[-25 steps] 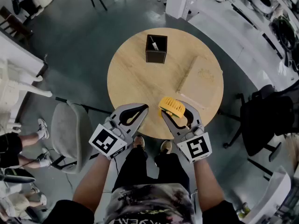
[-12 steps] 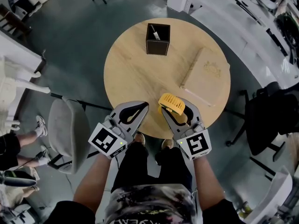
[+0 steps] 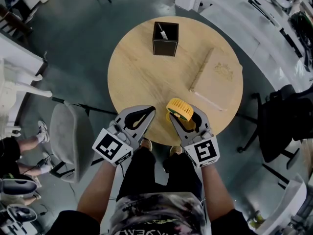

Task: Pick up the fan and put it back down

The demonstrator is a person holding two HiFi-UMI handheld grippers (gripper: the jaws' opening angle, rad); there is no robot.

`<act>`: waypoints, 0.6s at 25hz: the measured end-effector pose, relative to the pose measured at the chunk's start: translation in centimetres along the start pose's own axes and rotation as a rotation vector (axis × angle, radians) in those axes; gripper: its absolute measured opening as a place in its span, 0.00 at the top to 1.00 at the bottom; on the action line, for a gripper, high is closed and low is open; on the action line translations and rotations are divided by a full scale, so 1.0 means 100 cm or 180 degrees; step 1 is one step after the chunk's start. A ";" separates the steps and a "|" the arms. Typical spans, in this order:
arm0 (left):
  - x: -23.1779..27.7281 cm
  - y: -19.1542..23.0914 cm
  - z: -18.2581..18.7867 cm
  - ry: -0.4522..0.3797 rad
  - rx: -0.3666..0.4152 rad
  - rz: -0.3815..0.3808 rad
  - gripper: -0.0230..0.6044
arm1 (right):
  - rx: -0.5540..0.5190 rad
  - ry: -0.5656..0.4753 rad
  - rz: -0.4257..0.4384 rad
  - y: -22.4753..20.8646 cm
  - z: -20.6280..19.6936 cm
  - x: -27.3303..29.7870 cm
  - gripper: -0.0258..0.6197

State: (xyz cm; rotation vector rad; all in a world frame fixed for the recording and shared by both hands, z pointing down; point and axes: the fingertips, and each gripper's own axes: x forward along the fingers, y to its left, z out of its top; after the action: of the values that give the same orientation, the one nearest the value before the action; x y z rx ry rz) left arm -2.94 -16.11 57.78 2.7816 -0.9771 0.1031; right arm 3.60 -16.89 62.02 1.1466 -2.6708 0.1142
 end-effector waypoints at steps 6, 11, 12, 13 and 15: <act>0.003 -0.002 -0.004 0.0024 -0.0025 -0.0019 0.94 | 0.0090 0.0205 0.0087 0.003 -0.008 -0.003 0.66; 0.005 -0.005 -0.005 0.0040 -0.0031 -0.0030 0.94 | 0.0090 -0.0043 -0.0045 -0.003 -0.001 -0.001 0.65; 0.005 -0.005 -0.005 0.0035 -0.0032 -0.0029 0.94 | 0.0106 -0.0029 -0.0049 -0.002 -0.002 -0.001 0.65; 0.005 -0.006 -0.004 0.0032 -0.0035 -0.0028 0.94 | 0.0136 0.0012 -0.0045 -0.001 -0.004 -0.003 0.64; 0.005 -0.005 -0.004 0.0032 -0.0040 -0.0025 0.94 | 0.0193 0.0079 -0.0030 0.000 -0.009 -0.005 0.64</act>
State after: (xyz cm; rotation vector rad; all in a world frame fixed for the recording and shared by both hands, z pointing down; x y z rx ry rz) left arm -2.23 -15.89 58.16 2.7706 -0.9609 0.1095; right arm 4.07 -16.35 62.80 1.1678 -2.6568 0.2080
